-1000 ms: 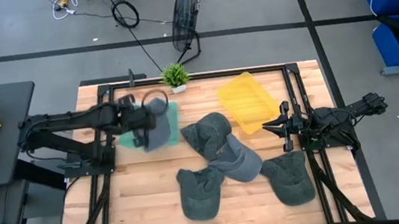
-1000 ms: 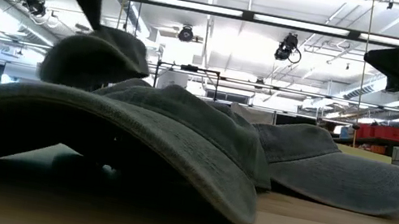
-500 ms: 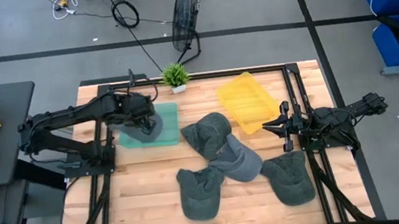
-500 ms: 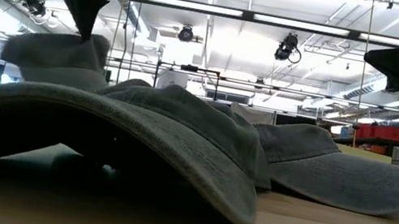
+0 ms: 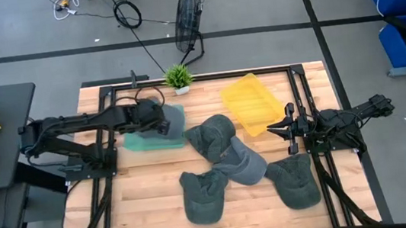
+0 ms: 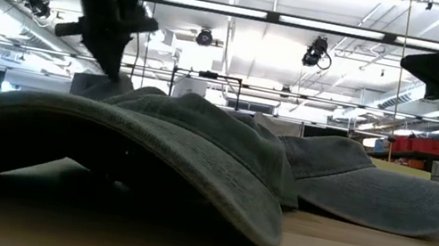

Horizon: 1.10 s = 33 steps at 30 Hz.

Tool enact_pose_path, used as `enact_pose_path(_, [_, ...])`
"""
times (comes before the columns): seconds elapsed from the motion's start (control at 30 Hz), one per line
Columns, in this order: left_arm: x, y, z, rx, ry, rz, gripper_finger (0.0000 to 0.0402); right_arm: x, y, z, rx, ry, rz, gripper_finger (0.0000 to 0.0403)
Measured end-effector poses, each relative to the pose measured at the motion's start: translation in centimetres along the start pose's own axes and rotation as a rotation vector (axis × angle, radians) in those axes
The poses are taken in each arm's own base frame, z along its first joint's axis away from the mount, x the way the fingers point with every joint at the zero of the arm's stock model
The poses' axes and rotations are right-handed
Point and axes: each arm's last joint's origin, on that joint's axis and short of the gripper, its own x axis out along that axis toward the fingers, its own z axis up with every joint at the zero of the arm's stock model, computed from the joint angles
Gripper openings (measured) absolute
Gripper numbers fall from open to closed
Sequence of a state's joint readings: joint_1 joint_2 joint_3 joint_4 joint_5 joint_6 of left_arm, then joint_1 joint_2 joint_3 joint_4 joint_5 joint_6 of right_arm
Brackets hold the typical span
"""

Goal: Pick & Place hat
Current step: Put the bottom gray cap into the green bin

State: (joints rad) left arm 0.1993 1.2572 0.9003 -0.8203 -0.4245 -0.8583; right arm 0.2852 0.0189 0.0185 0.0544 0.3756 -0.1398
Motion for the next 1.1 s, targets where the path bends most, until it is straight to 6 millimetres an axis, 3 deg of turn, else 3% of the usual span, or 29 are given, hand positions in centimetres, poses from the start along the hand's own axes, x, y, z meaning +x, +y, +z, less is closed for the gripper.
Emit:
enact_pose_path(0.27, [2.1,1.8,-2.7,-0.002,0.093,0.126,0.0003,0.0,0.0,0.0,0.0,0.0,0.0,0.0045])
enact_pose_path(0.4, [1.9,2.2,-3.1,0.053,0.131,0.153,0.0003,0.0,0.0,0.0,0.013,0.001,0.0,0.0045])
enact_pose_path(0.6, [1.8,2.2,-3.1,0.166,0.161,0.129,0.0005,0.0,0.0,0.2,0.169,-0.02,0.0,0.0045])
enact_pose_path(0.9, [1.8,2.2,-3.1,0.297,0.184,0.106,0.0089,0.0,0.0,0.0,0.166,-0.003,0.0,0.0045])
enact_pose_path(1.1, [-1.1,1.2,-1.2,0.377,0.172,0.088,0.012,0.0,0.0,0.0,0.178,-0.003,-0.001,0.0045])
